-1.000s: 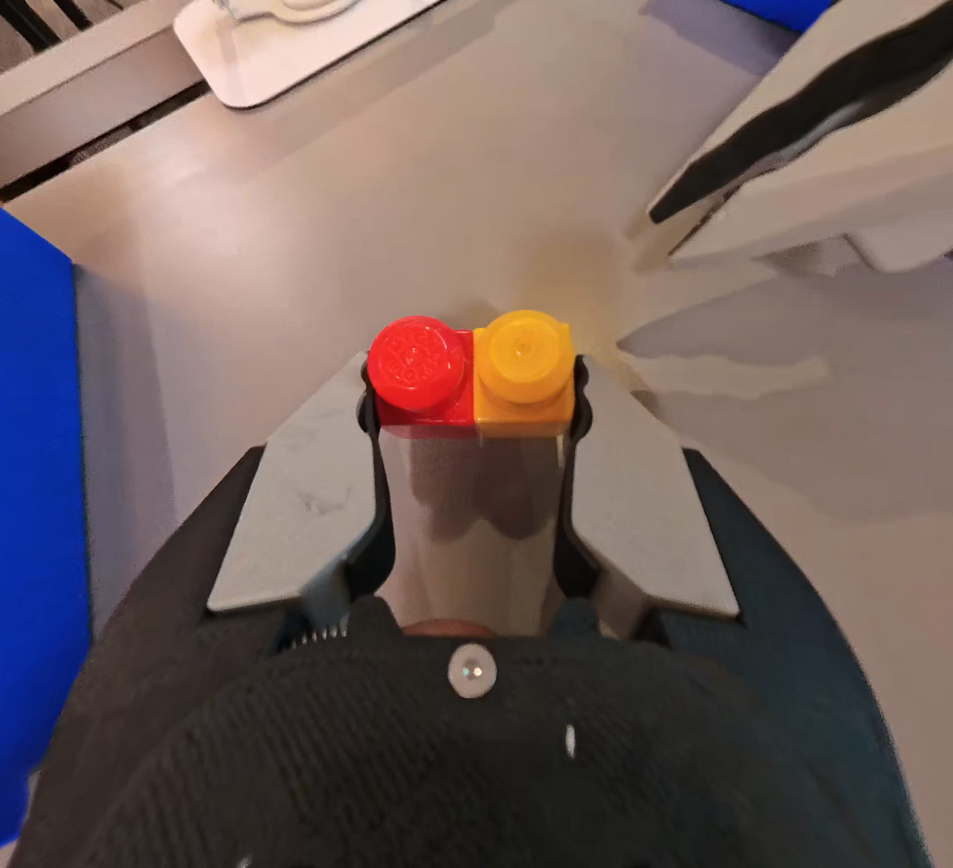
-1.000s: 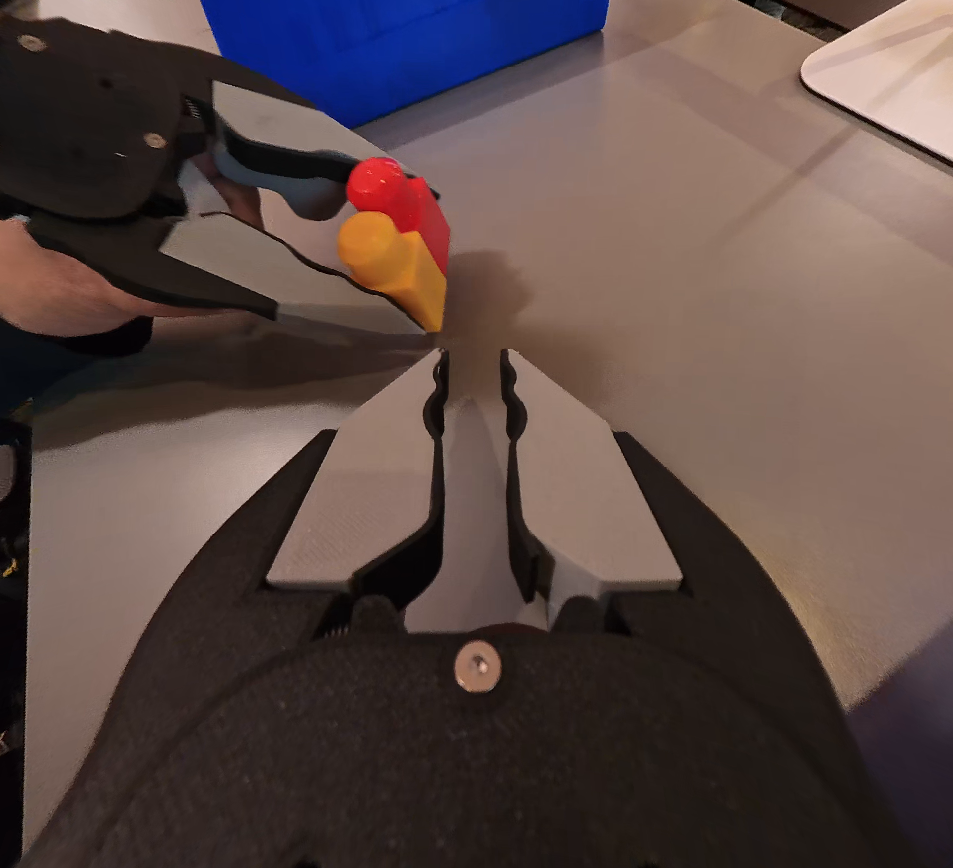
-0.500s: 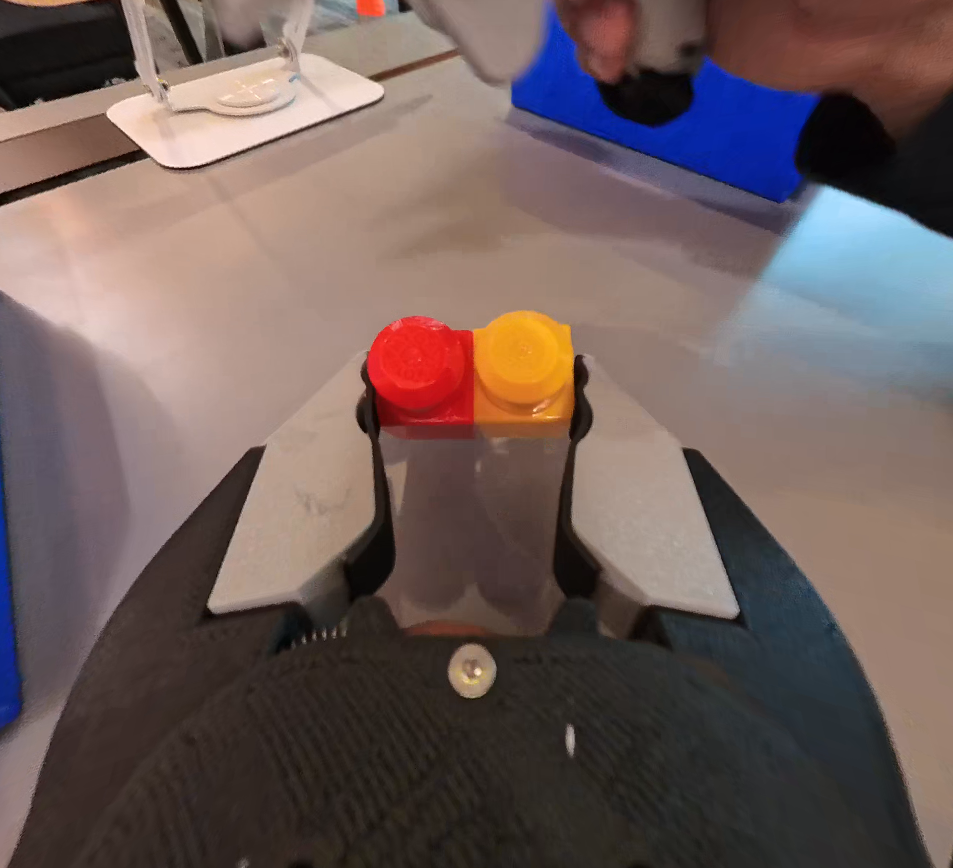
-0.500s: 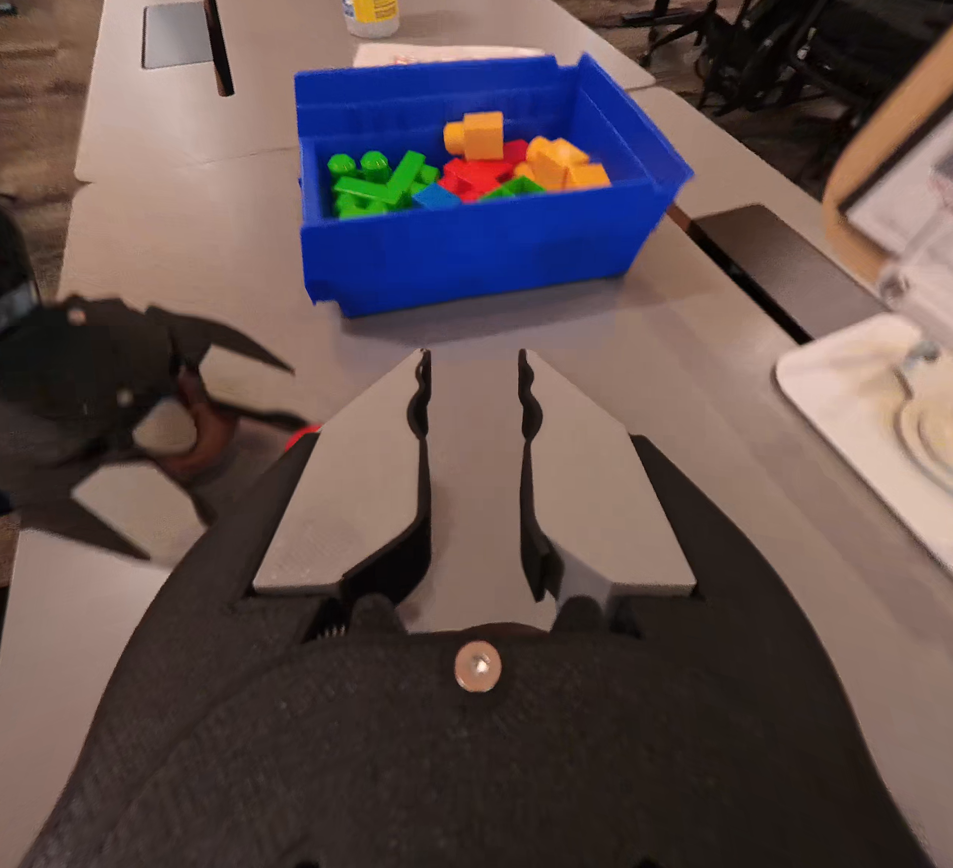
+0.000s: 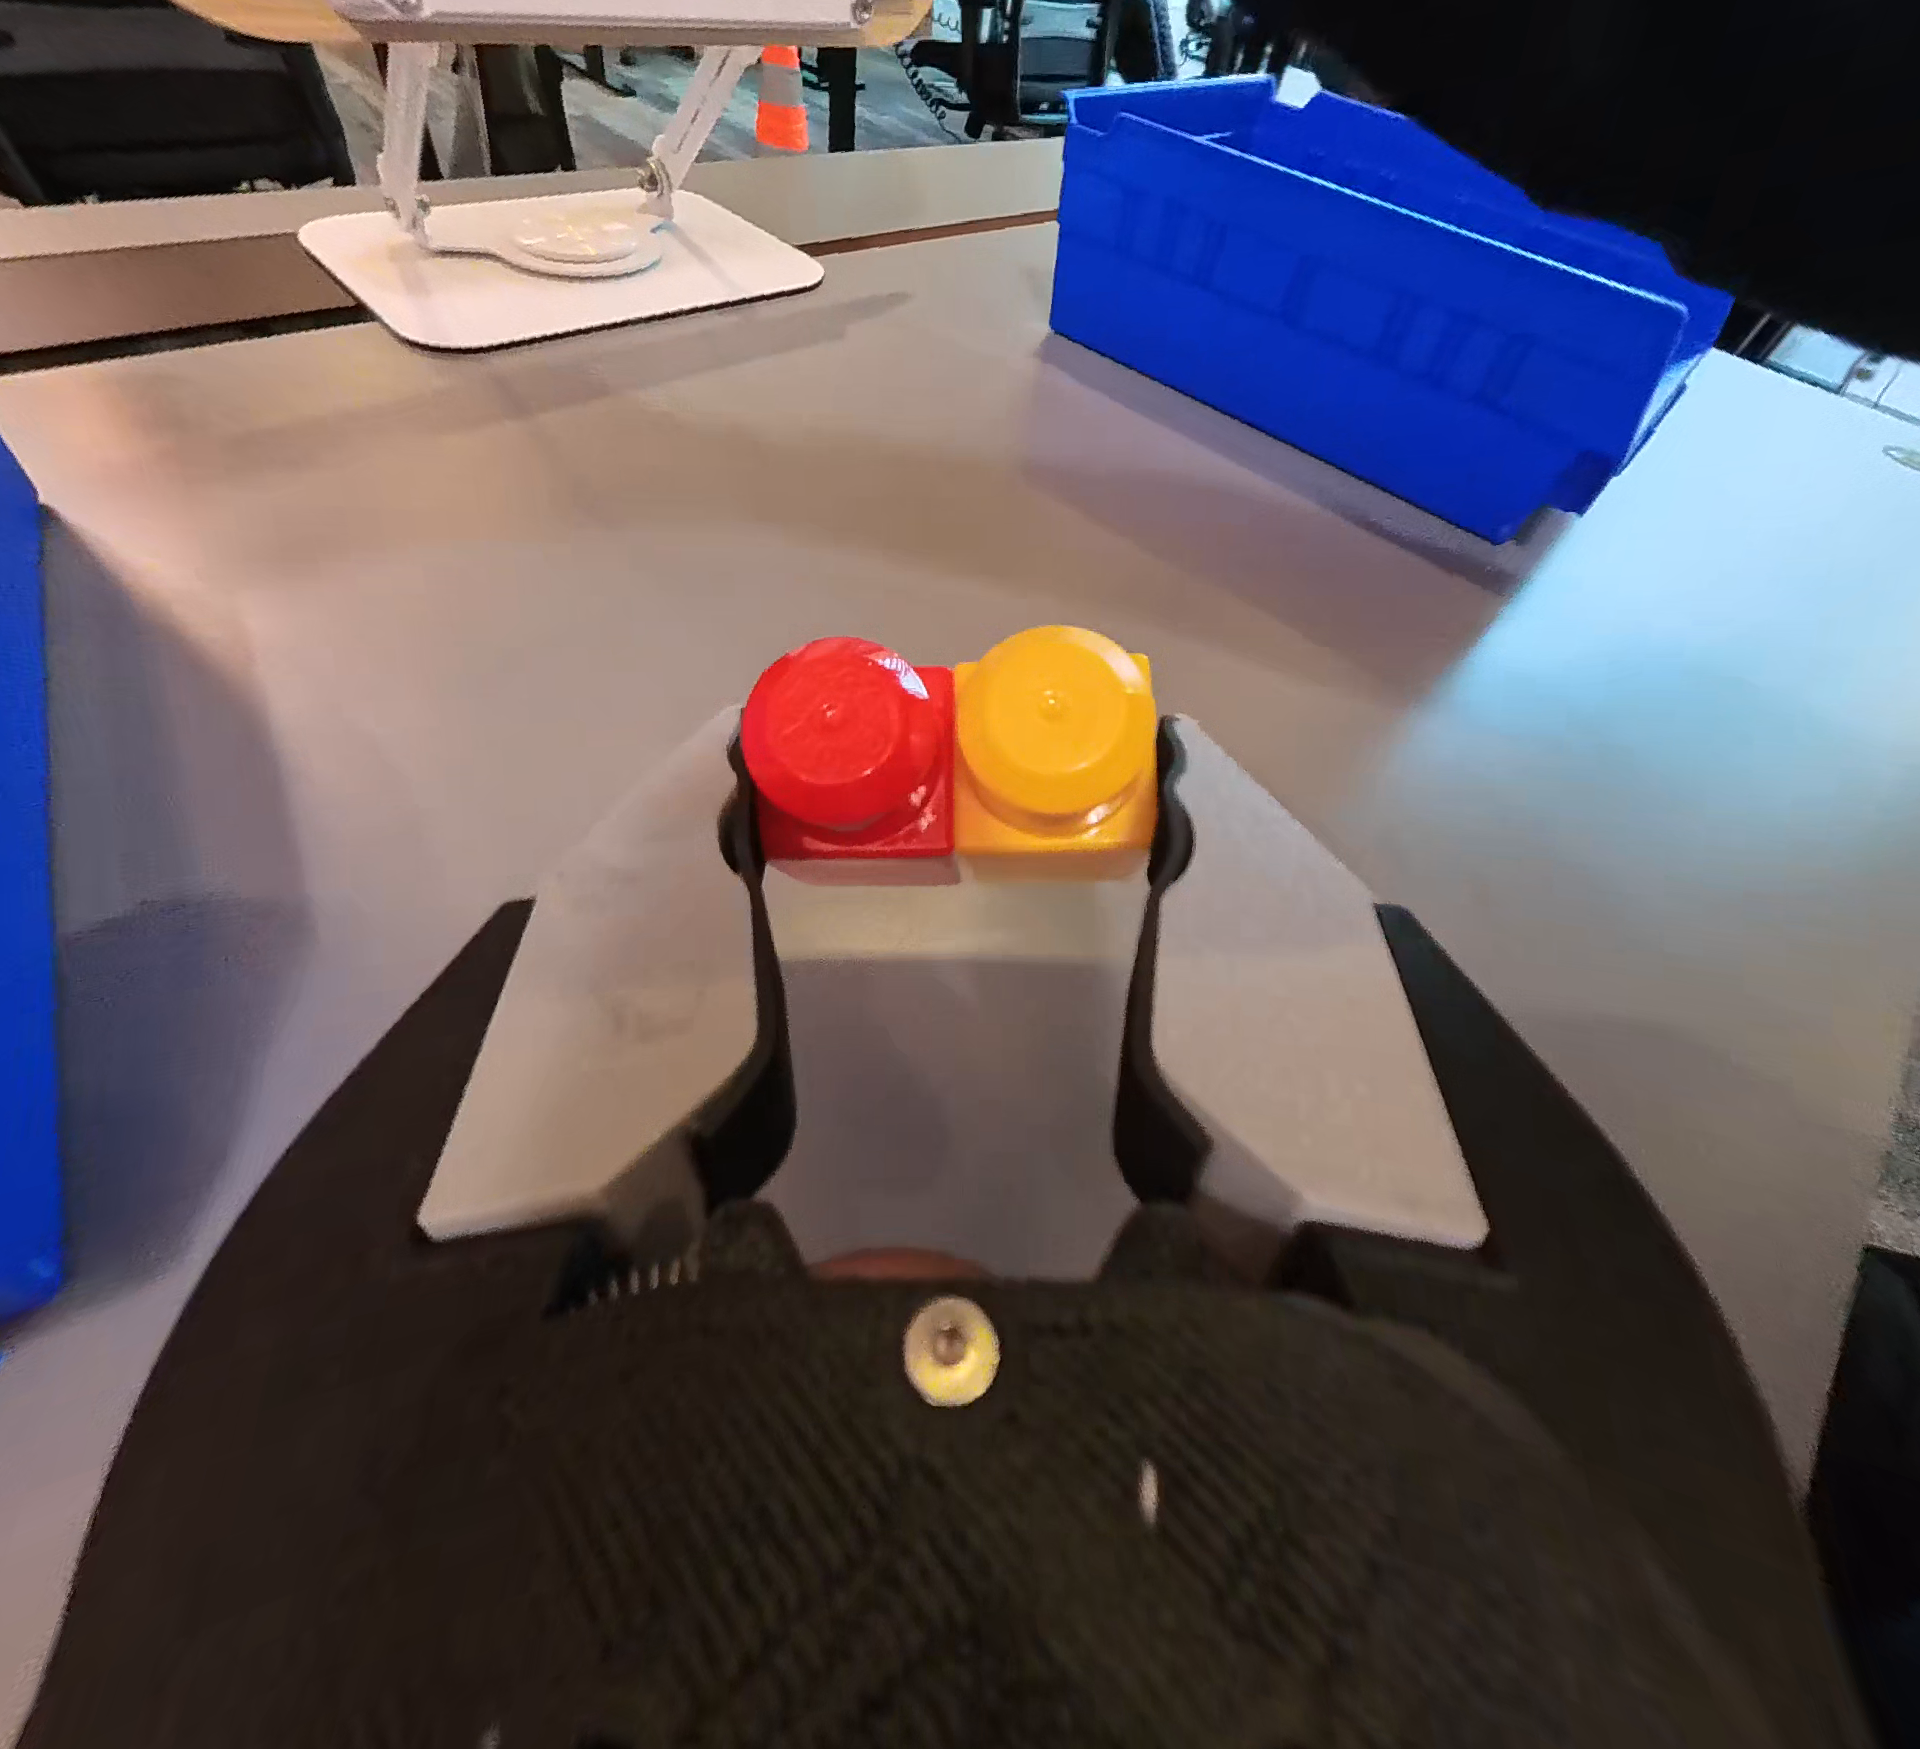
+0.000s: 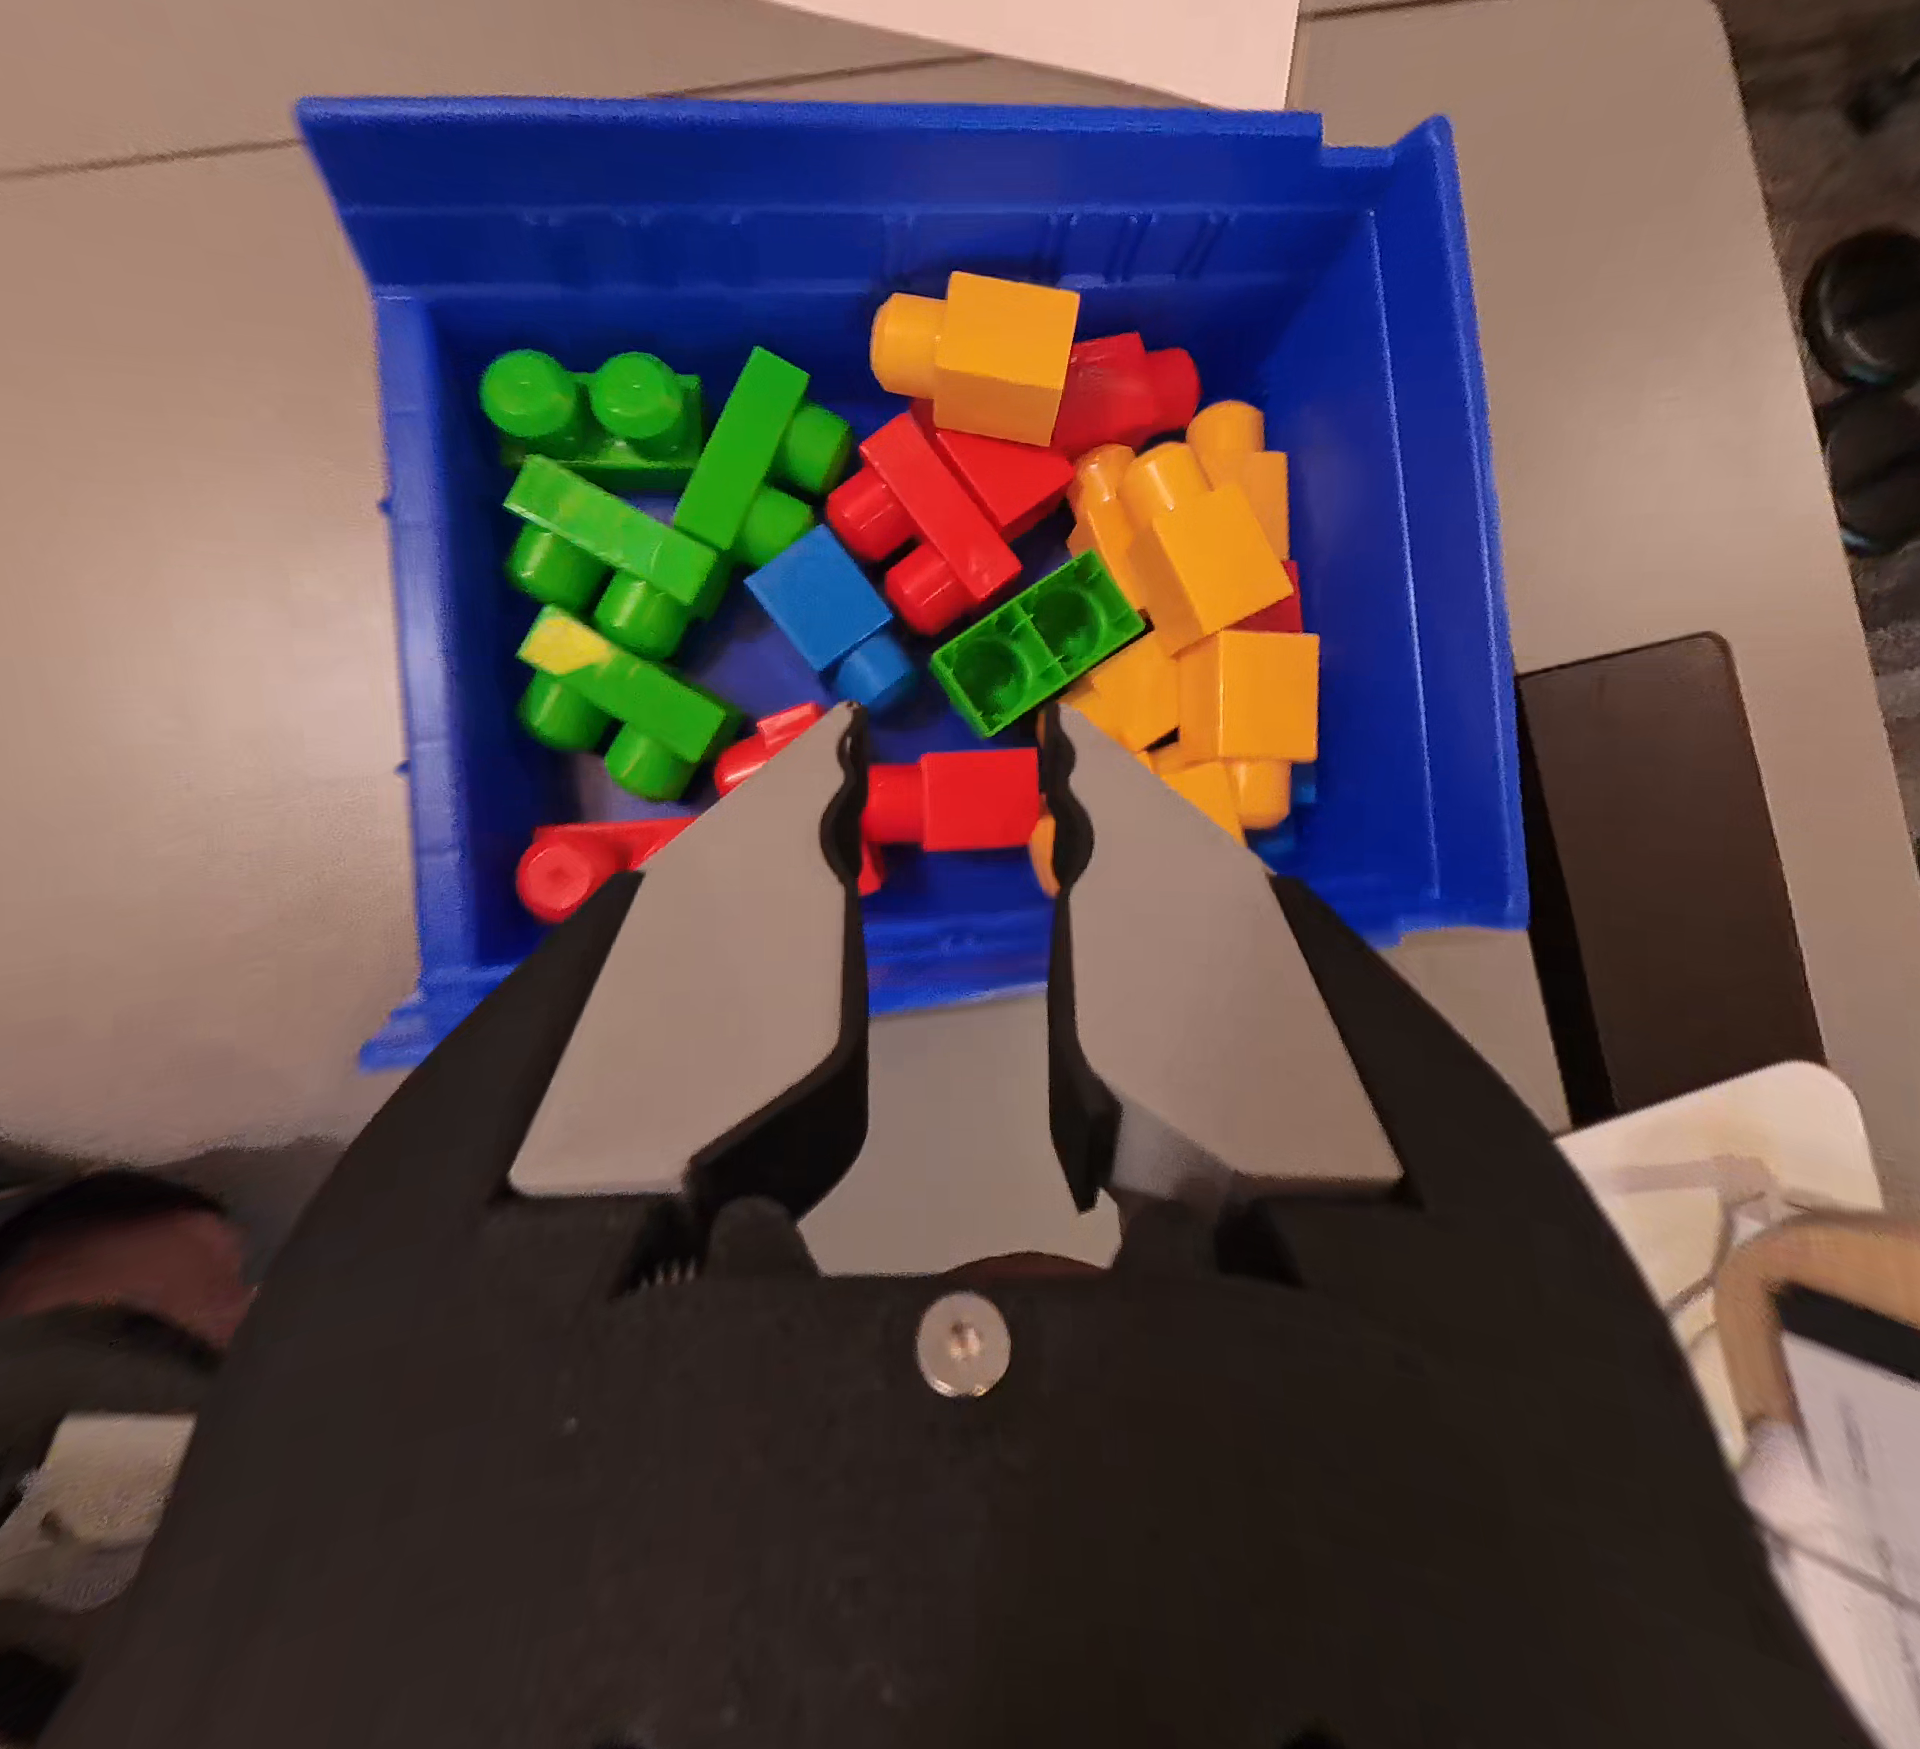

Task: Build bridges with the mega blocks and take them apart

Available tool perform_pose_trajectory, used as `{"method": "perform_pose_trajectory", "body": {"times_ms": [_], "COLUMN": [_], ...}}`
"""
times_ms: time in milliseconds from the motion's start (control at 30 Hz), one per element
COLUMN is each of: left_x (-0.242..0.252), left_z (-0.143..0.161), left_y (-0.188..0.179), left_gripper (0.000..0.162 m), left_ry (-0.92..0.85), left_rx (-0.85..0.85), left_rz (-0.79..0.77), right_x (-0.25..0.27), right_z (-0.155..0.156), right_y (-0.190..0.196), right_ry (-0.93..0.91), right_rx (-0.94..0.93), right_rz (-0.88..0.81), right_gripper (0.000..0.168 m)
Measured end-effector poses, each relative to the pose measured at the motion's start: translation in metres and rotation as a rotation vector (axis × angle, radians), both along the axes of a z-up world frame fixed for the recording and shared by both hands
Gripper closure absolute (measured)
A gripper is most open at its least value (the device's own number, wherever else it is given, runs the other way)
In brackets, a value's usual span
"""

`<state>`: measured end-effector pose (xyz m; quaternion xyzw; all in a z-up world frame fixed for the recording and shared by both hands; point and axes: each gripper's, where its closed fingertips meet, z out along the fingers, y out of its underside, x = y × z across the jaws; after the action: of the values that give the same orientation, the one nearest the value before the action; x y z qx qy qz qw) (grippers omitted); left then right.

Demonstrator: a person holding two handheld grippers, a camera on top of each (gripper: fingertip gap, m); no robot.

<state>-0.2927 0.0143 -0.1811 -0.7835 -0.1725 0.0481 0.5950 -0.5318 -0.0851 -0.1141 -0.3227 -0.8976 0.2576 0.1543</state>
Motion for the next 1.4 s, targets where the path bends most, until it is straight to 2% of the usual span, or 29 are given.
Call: {"method": "perform_pose_trajectory", "body": {"times_ms": [200,300,467,567,667,767,933,1067,1233,1400], "left_x": [-0.001,0.002,0.006,0.009,0.008,0.009,0.011,0.012,0.011,0.011], "left_z": [-0.001,-0.001,-0.002,0.0,0.001,0.002,0.002,0.002,0.003,0.002], "left_y": [-0.002,-0.001,0.002,0.002,0.002,0.002,0.003,0.003,0.002,0.002], "left_gripper": [0.088,0.088,0.088,0.088,0.088,0.088,0.088,0.088,0.088,0.088], "left_ry": [-0.011,-0.005,0.008,0.028,0.029,0.013,0.011,0.019,0.008,0.003], "left_rx": [0.001,-0.004,-0.011,-0.004,0.001,0.017,0.015,0.011,0.02,0.021], "left_rz": [0.01,-0.003,-0.019,-0.024,-0.014,-0.021,-0.034,-0.036,-0.035,-0.037], "right_x": [-0.026,-0.011,0.018,0.043,0.047,0.047,0.041,0.037,0.043,0.035], "right_z": [-0.046,-0.061,-0.067,-0.076,-0.083,-0.087,-0.103,-0.11,-0.119,-0.128], "right_y": [-0.004,-0.013,-0.033,-0.025,-0.013,-0.025,-0.021,-0.025,-0.024,-0.022], "right_ry": [-0.16,-0.236,-0.285,-0.368,-0.352,-0.324,-0.258,-0.26,-0.324,-0.295], "right_rx": [0.156,0.18,0.182,0.284,0.414,0.432,0.617,0.66,0.656,0.685], "right_rz": [0.033,0.093,0.159,0.21,0.224,0.262,0.362,0.388,0.428,0.397], "right_gripper": [0.136,0.137,0.138,0.137,0.14,0.144,0.14,0.13,0.131,0.126]}}
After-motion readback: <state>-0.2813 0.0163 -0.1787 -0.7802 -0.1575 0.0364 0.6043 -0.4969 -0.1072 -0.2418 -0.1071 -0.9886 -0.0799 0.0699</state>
